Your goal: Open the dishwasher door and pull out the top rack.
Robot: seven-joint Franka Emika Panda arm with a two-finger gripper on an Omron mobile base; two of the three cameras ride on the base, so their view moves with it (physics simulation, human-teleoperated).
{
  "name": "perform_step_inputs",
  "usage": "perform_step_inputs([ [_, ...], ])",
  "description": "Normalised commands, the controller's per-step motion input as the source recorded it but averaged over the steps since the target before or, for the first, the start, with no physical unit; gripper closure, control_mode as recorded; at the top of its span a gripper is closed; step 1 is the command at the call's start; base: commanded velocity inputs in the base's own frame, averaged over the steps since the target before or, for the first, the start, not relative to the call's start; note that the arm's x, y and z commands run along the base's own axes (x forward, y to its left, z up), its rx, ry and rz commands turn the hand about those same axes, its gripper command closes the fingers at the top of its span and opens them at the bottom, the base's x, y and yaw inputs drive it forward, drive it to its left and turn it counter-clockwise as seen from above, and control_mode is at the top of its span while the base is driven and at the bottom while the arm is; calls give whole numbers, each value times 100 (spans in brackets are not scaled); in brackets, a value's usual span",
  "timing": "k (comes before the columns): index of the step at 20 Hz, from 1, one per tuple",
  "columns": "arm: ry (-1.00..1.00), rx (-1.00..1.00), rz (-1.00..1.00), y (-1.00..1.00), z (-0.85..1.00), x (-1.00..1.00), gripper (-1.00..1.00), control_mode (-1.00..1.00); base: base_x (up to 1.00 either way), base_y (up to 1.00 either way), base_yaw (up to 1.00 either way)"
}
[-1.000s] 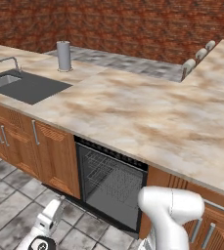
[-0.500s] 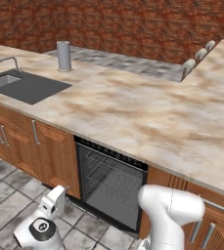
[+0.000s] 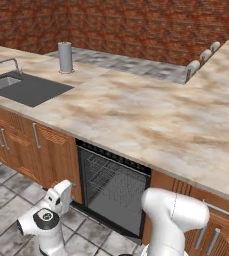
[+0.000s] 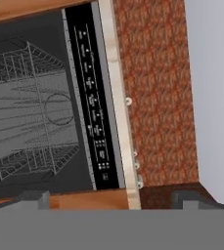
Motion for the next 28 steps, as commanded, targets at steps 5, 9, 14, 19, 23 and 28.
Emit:
perform_step_inputs([
  [5,7,0,-7,-22,0,35,-100,-100,0,0,0],
  [9,8,0,-7,-23,0,38,-100,-100,0,0,0],
  [14,9,0,-8,-26,0,36,-100,-100,0,0,0],
  [19,10,1,-6,-23,-6,24,-100,-100,0,0,0],
  [23,11,2,-3,-15,-28,14,-100,-100,0,0,0],
  [28,7,0,-1,-14,-37,11,-100,-100,0,0,0],
])
